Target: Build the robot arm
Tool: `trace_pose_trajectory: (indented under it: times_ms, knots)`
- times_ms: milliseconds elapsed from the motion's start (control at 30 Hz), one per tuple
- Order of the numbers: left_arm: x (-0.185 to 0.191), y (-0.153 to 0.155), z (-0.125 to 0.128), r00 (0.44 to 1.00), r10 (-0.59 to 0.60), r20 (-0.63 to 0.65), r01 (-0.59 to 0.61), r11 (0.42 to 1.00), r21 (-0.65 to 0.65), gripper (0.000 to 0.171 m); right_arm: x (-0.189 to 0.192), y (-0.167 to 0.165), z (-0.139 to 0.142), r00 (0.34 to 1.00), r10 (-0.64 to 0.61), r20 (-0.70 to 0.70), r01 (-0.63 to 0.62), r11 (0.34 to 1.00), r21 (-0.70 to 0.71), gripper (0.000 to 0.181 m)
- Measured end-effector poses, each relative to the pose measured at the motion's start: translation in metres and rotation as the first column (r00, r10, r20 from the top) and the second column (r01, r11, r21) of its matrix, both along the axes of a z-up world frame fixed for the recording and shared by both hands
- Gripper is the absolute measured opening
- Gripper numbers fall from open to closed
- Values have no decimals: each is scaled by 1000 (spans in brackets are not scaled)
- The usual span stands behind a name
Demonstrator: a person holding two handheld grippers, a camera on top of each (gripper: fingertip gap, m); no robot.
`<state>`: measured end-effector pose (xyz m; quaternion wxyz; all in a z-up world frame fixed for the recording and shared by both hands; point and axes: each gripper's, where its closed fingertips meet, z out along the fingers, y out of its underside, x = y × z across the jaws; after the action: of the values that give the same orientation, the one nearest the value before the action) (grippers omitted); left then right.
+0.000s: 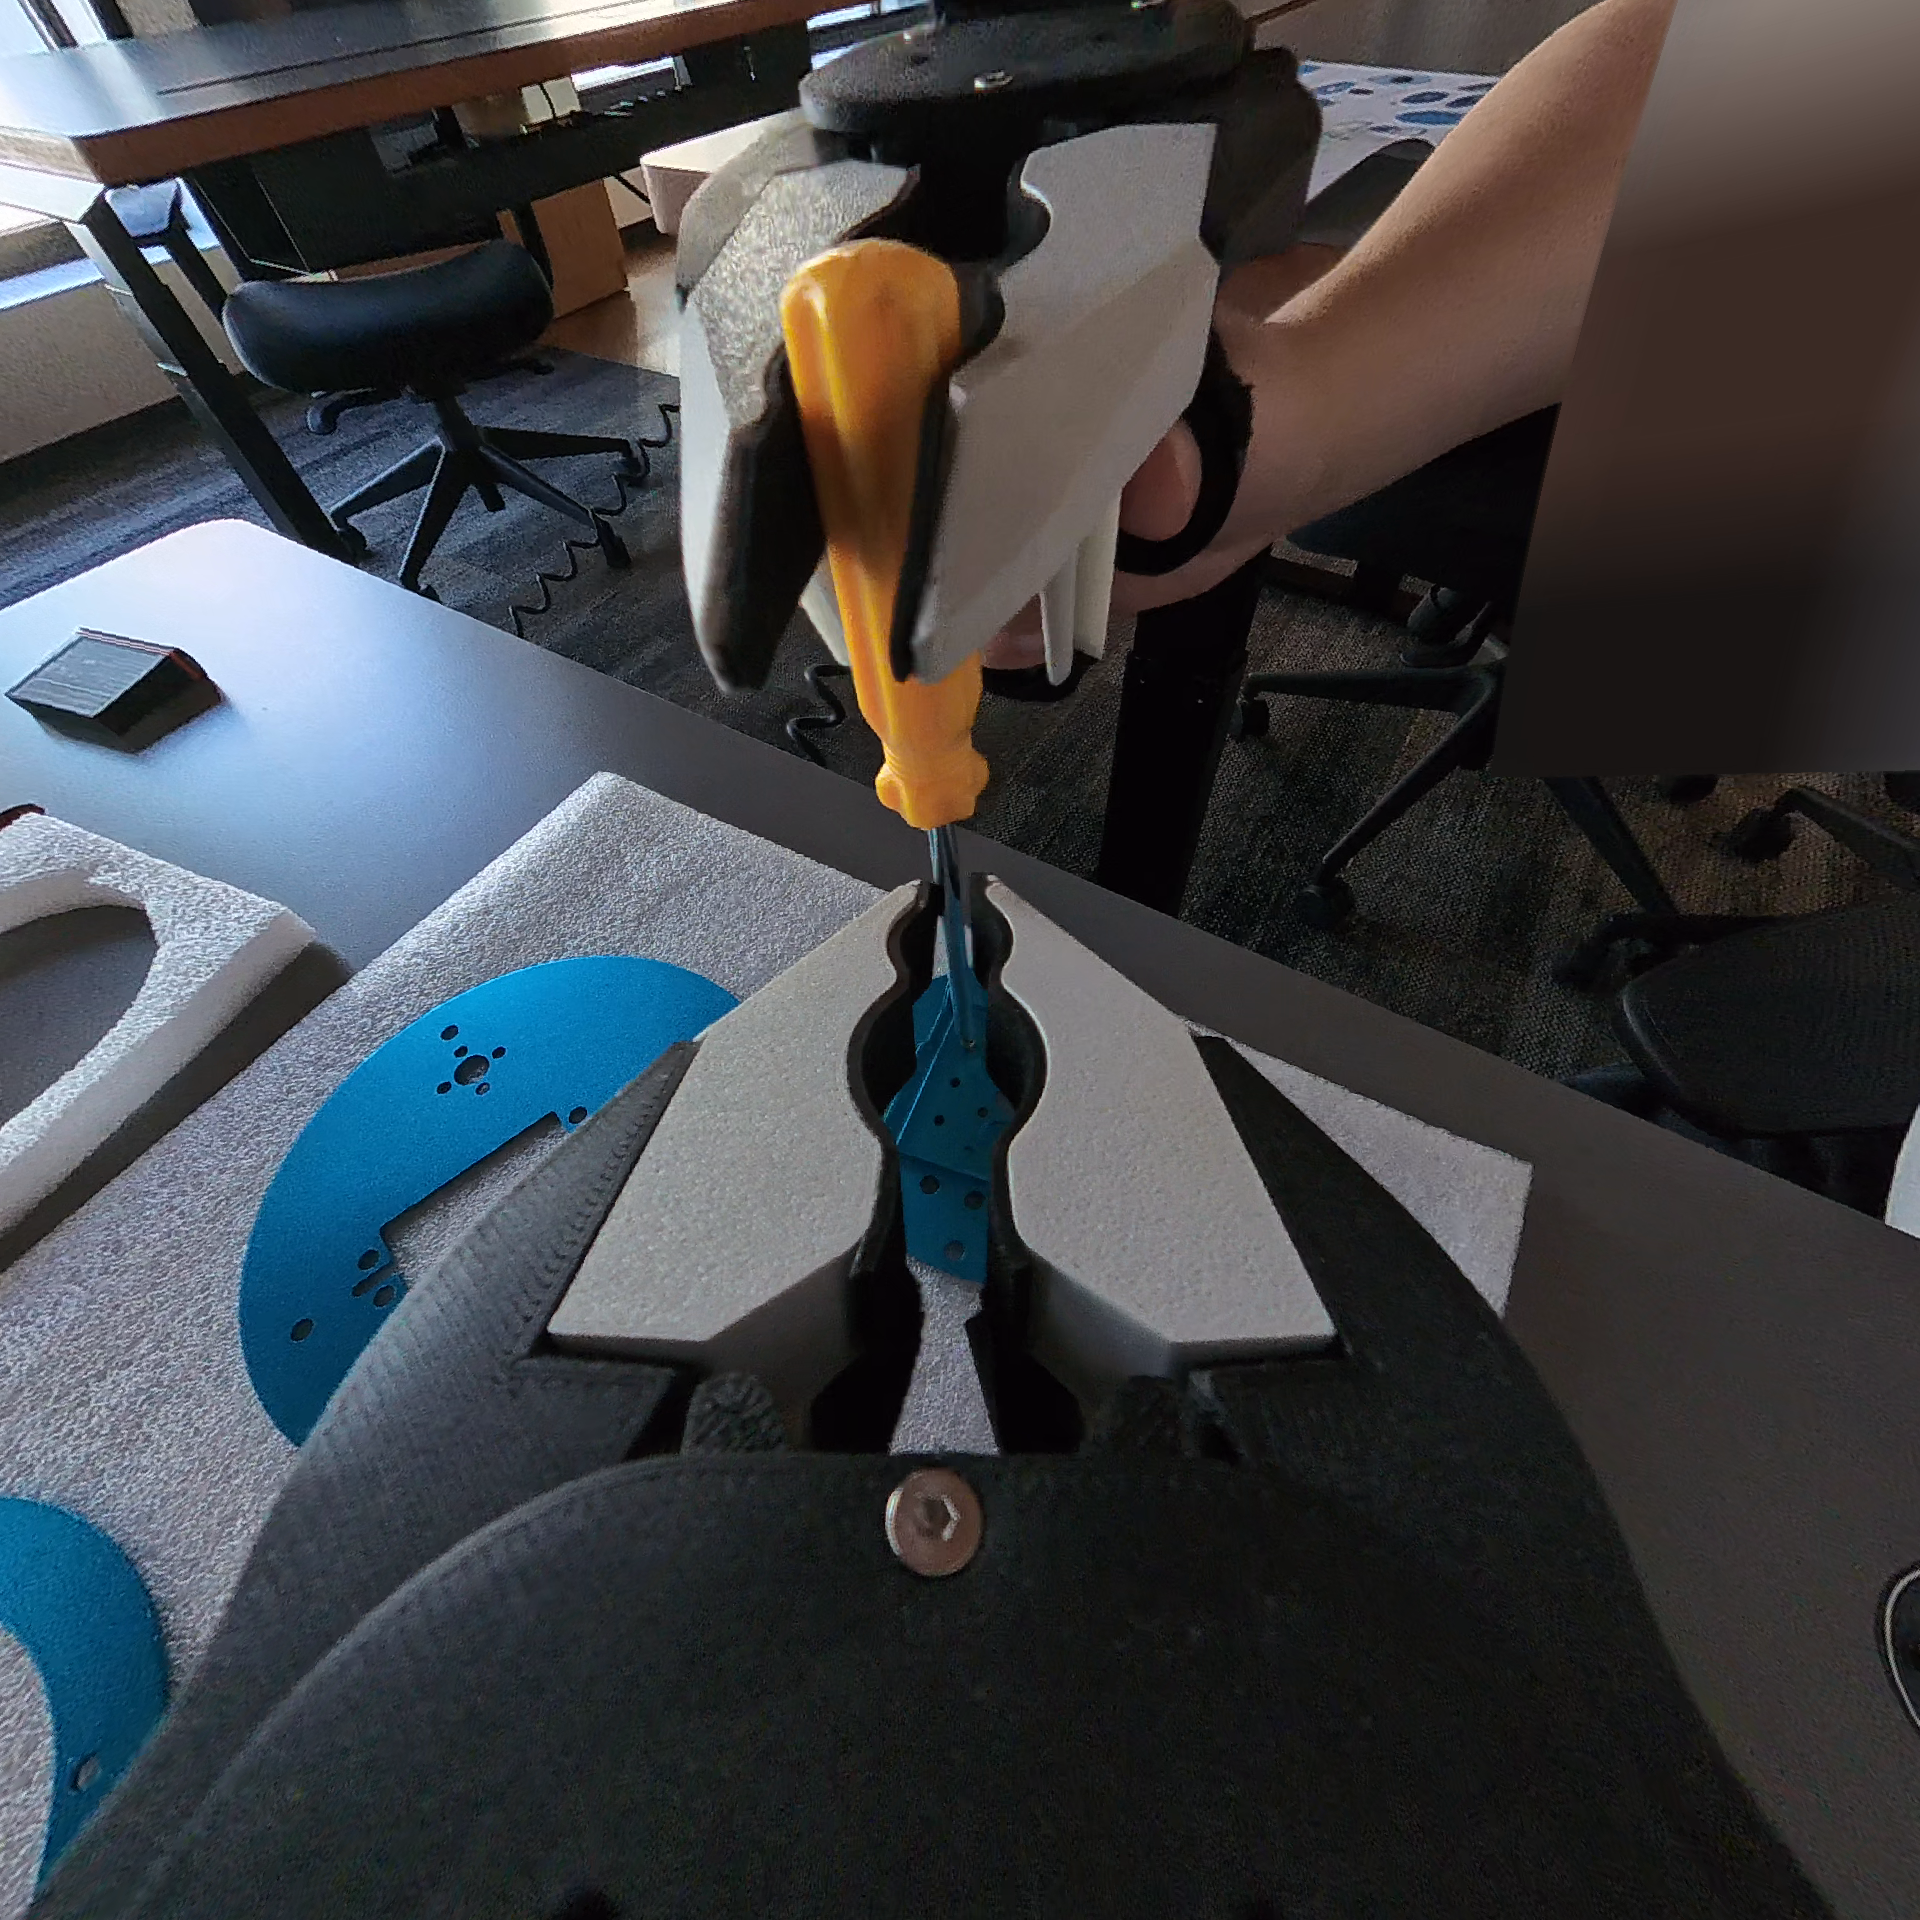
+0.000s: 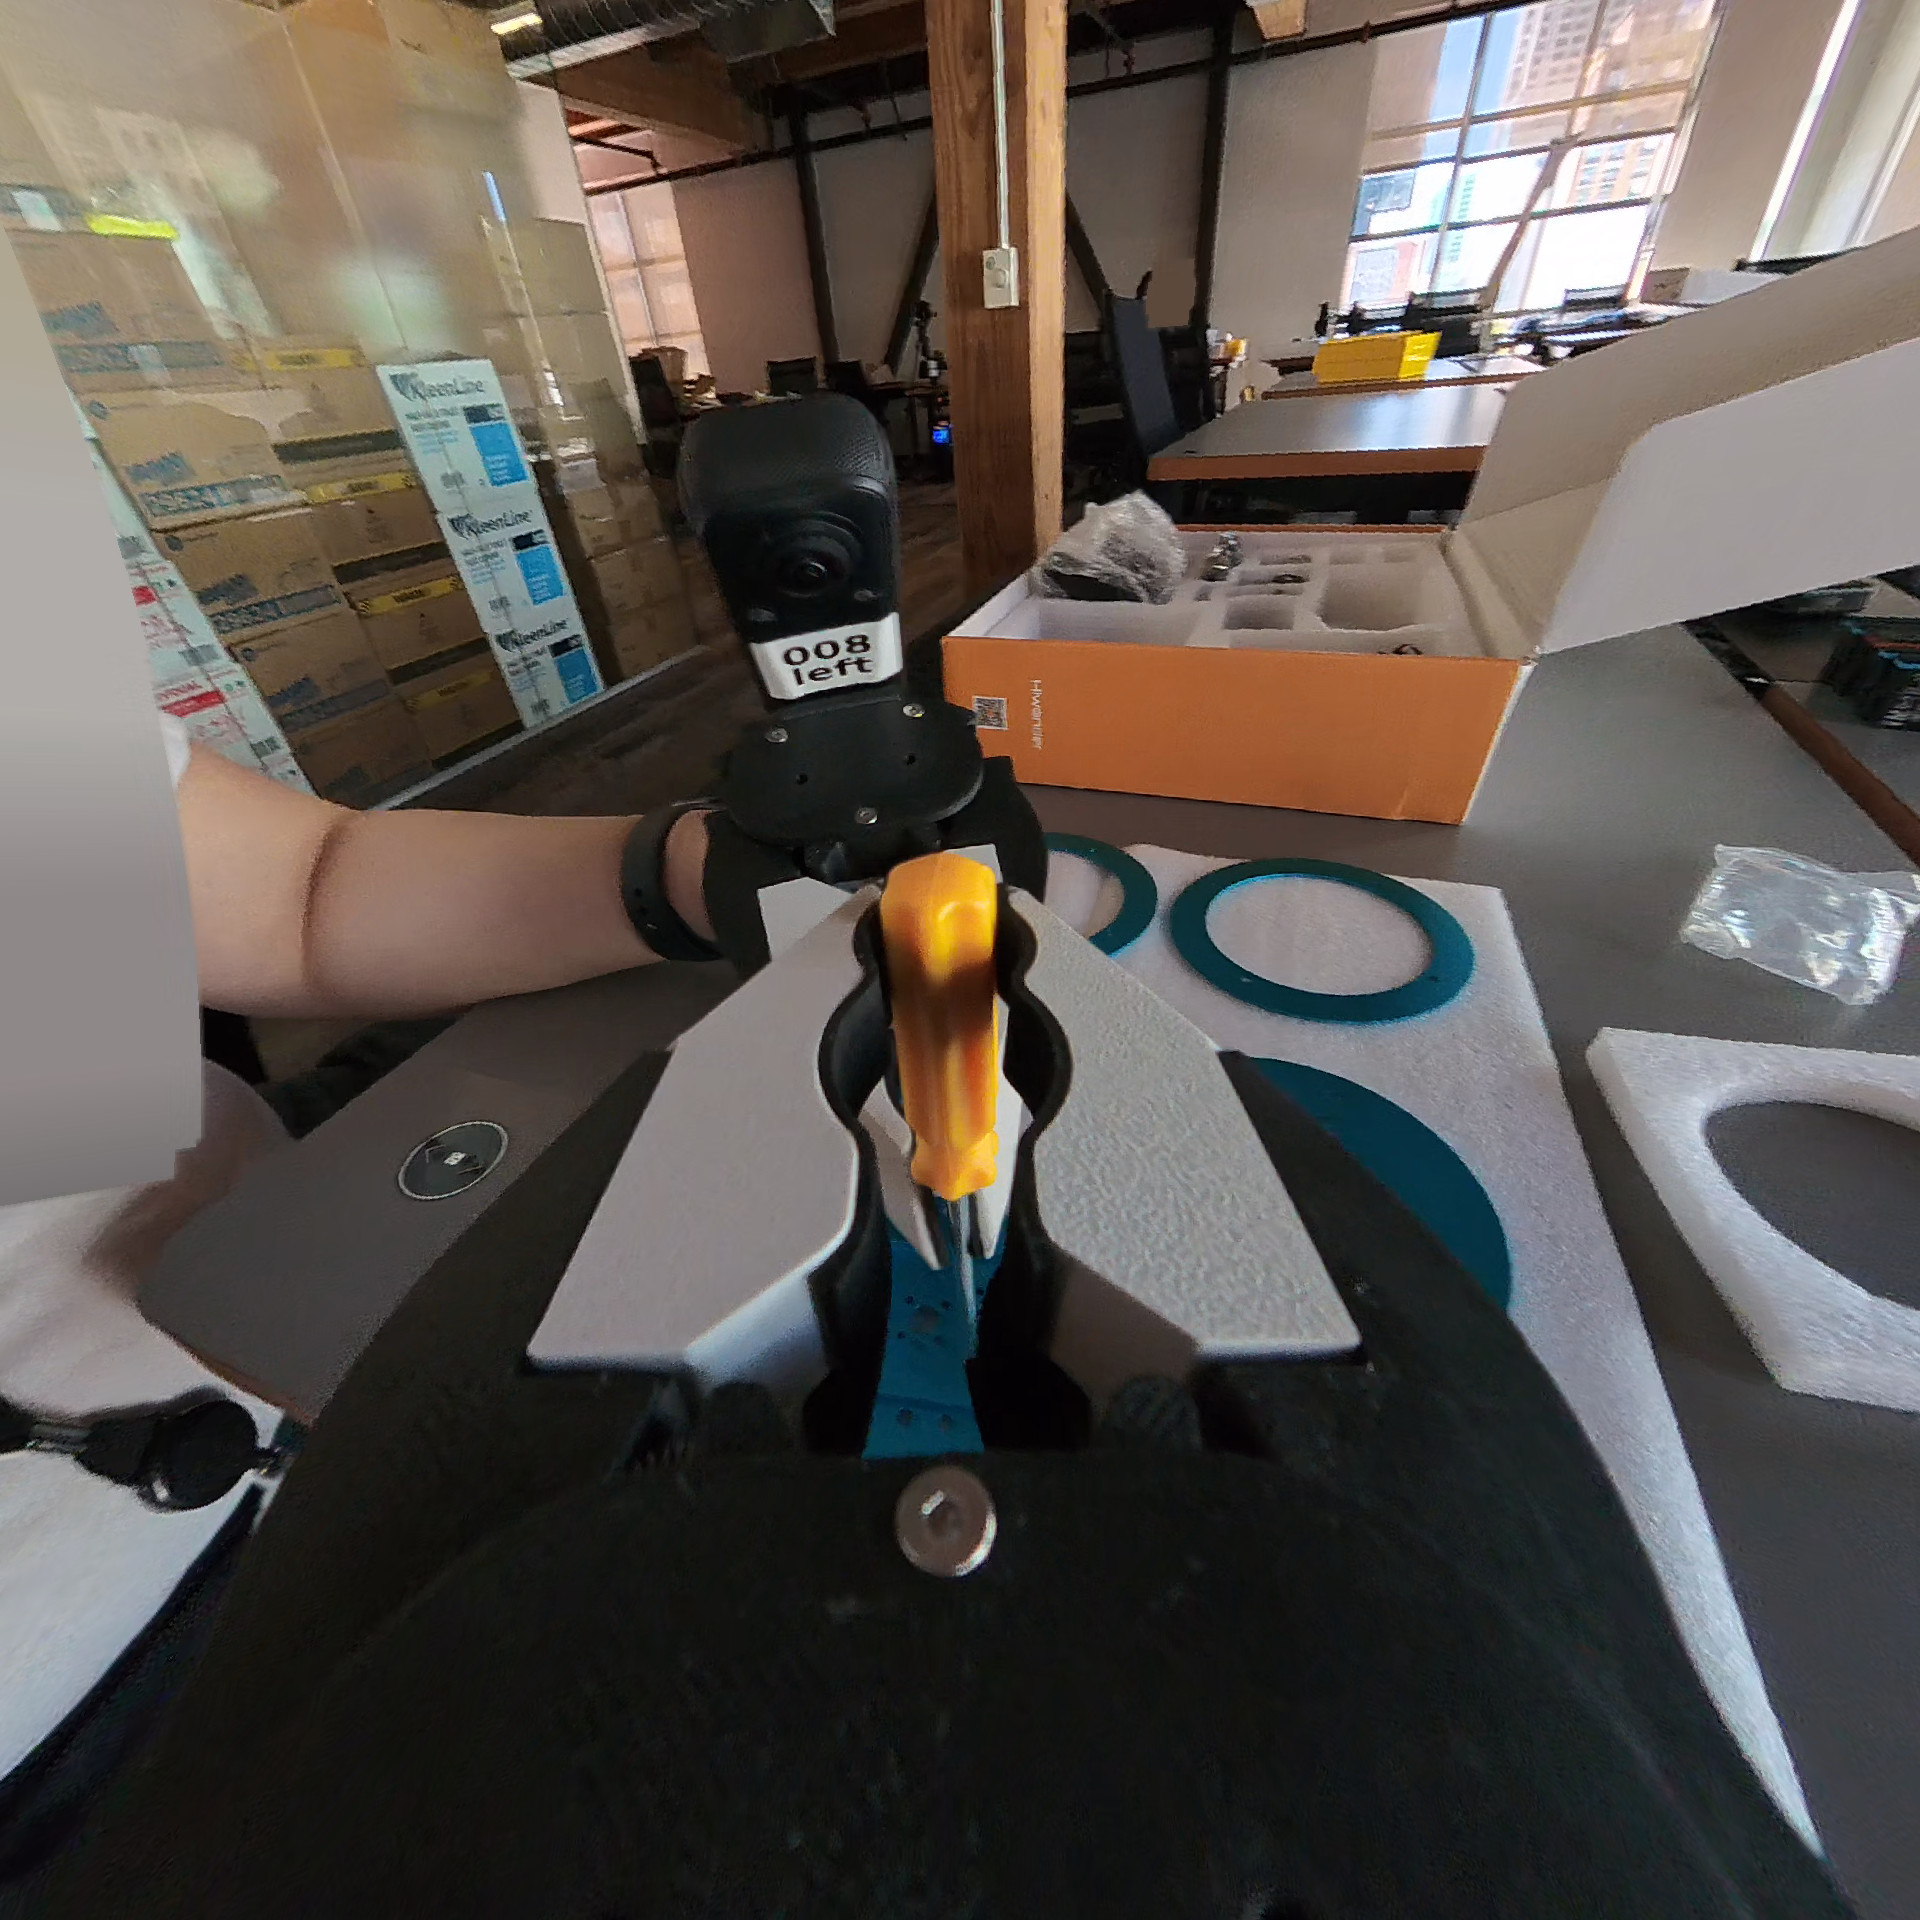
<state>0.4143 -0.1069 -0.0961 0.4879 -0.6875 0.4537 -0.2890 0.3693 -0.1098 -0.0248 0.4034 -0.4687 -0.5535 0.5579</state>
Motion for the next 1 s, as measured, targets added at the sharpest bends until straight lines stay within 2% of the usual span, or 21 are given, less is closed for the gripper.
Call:
trace_pose_trajectory:
  times_ms: [367, 667, 800, 1000]
  knots:
    - [2, 1, -1, 1000, 9, -26, -8, 999, 33, 3, 3, 9, -1, 970, -243, 1, 242, 965, 104, 15]
    - [4, 3, -6, 997, 25, -70, -21, 998, 65, 2, 5, 10, 0, 954, -301, -9, 300, 946, 120, 15]
    - [5, 2, -6, 998, 11, -65, -7, 999, 53, 2, 5, 7, 0, 962, -273, -4, 271, 953, 137, 15]
    - [6, 0, -7, 998, -16, -57, 17, 1000, 23, 2, 6, 0, -5, 989, -89, 120, 70, 985, 155, 13]
